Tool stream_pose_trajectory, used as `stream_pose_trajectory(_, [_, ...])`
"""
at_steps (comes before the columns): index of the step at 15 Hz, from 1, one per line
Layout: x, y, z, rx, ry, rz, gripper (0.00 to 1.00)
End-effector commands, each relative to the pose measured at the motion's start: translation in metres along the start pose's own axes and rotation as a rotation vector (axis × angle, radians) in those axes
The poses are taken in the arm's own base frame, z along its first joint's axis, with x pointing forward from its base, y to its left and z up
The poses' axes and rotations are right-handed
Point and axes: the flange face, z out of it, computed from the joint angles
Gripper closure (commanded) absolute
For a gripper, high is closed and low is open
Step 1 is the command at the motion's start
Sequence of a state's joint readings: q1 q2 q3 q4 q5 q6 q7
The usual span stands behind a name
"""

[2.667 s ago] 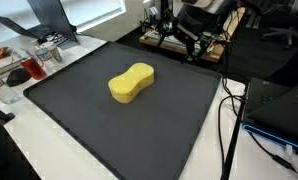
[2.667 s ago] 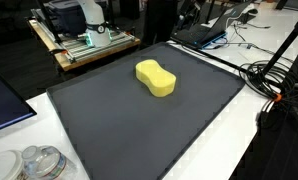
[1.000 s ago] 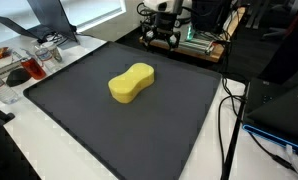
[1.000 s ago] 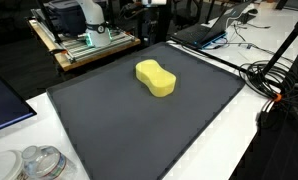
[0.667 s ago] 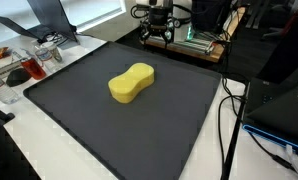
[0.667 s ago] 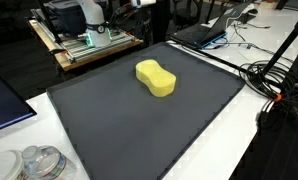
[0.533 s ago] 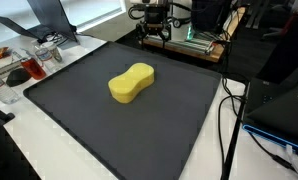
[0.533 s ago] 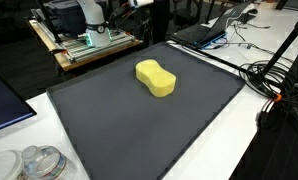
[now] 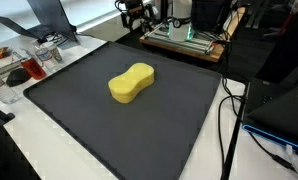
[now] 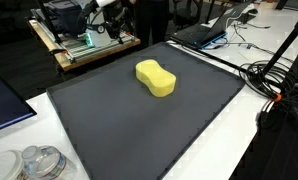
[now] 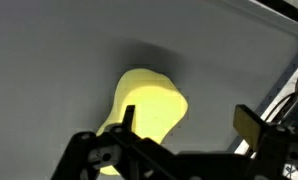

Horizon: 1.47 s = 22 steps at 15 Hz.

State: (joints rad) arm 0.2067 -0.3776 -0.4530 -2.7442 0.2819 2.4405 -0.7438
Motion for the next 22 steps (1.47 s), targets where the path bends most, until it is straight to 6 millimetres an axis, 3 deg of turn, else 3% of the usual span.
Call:
stream_pose_trajectory(1, [-0.021,0.026,-0.02,0.078,0.009,0.07,0.0])
stream_pose_trajectory(3, [-0.012,0.039,-0.024,0.108,-0.008,0.138,0.0])
stream_pose_trajectory(8, [0.042,0.065,-0.032,0.159,-0.015,0.211,0.0])
stream_pose_trajectory(15, [0.104,0.137,0.0,0.223,-0.062,0.21,0.0])
stream_pose_trajectory(19, [0.144,0.162,0.001,0.222,-0.106,0.239,0.0])
stream_pose_trajectory(22, [0.184,0.169,-0.004,0.219,-0.095,0.274,0.0])
